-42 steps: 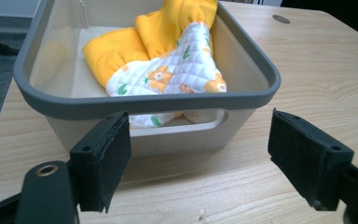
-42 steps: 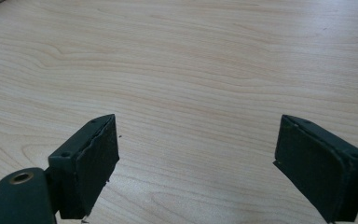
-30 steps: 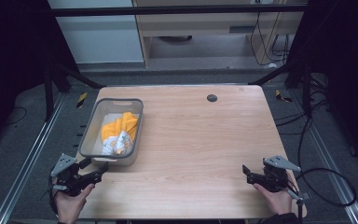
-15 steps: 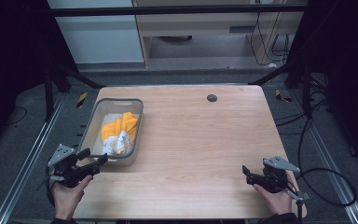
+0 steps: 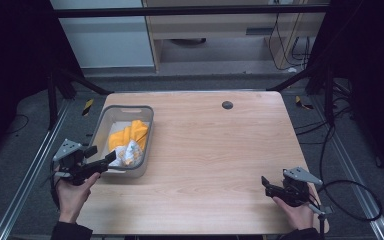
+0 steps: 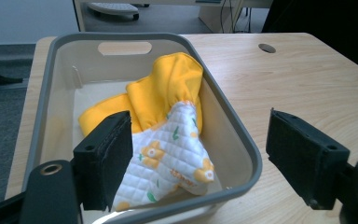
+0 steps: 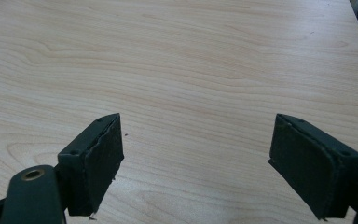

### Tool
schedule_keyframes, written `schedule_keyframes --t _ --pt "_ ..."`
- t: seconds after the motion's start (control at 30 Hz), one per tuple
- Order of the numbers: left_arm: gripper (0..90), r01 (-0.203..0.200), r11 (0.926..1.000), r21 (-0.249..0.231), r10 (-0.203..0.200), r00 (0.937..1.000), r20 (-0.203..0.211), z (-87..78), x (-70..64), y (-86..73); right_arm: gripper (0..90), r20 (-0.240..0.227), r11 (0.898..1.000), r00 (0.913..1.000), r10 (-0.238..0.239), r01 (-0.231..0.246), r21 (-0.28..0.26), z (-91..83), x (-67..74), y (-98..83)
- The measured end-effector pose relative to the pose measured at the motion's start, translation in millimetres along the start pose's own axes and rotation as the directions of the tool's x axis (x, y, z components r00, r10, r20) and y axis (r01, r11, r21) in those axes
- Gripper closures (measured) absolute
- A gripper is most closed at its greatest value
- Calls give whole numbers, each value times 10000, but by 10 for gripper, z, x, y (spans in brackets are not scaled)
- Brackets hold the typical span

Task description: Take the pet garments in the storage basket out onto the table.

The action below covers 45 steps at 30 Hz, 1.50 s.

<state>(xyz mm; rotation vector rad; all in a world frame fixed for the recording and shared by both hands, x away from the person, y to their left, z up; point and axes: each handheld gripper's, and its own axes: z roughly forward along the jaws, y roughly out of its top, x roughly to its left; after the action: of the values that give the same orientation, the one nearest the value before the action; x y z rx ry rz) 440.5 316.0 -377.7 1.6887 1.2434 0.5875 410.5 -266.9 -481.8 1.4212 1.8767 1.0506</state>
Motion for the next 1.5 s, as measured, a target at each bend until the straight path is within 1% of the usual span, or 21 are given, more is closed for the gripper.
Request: schedule_keyframes --t 0.1,0.13,0.17,0.3,0.33,0.37,0.43,0.5,0.63,0.9,1.03,1.1,1.17,1.27,1.37,1.5 --pt "230 -51 9999 91 51 10000 -68 36 20 62 176 0 10000 10000 -32 32 3 -2 0 2" --pt "231 -68 9998 184 70 9999 -100 71 37 103 177 6 10000 10000 -15 15 1 -2 -1 2" --pt "235 -68 9998 184 70 9999 -100 71 37 103 177 6 10000 10000 -15 15 1 -2 -1 2" --pt "240 -161 9990 428 165 9998 -103 146 54 168 179 -1 10000 10000 8 -8 21 -1 -2 4" --pt "241 -192 9987 480 198 9997 -118 165 55 182 179 -26 10000 10000 72 -72 45 -3 3 5" --pt "243 -232 9983 540 239 9996 -124 186 56 195 178 0 10000 10000 -30 30 31 2 -4 3" --pt "246 -272 9972 700 281 9995 -116 227 52 220 178 -9 10000 10000 -23 23 58 2 -1 3" --pt "248 -417 9954 863 429 9990 -116 269 46 246 178 -16 10000 10000 -48 48 47 0 2 3" --pt "252 -367 9938 1050 372 9993 -31 353 58 293 177 -25 10000 10000 -43 43 62 0 2 5" --pt "252 -562 9828 1759 587 9982 -94 494 99 351 177 -38 9998 9999 -136 136 146 11 -1 3" --pt "251 -520 9787 1987 553 9984 -108 538 130 355 177 -55 9997 9998 -170 171 180 14 -1 2" --pt "252 -500 9773 2057 531 9985 -97 565 133 354 176 -64 9997 9998 -161 163 193 17 2 1" --pt "252 -566 9740 2194 605 9981 -111 594 132 360 176 -59 9997 9998 -174 175 188 20 3 2" --pt "255 -561 9709 2327 590 9982 -52 635 123 369 176 -78 9997 9998 -156 158 189 19 6 4" --pt "259 -677 9646 2549 712 9975 -46 681 104 381 176 -76 9996 9998 -172 173 204 24 6 4" --pt "267 -813 9540 2887 843 9964 22 742 82 396 176 -101 9994 9997 -204 207 264 32 11 3"
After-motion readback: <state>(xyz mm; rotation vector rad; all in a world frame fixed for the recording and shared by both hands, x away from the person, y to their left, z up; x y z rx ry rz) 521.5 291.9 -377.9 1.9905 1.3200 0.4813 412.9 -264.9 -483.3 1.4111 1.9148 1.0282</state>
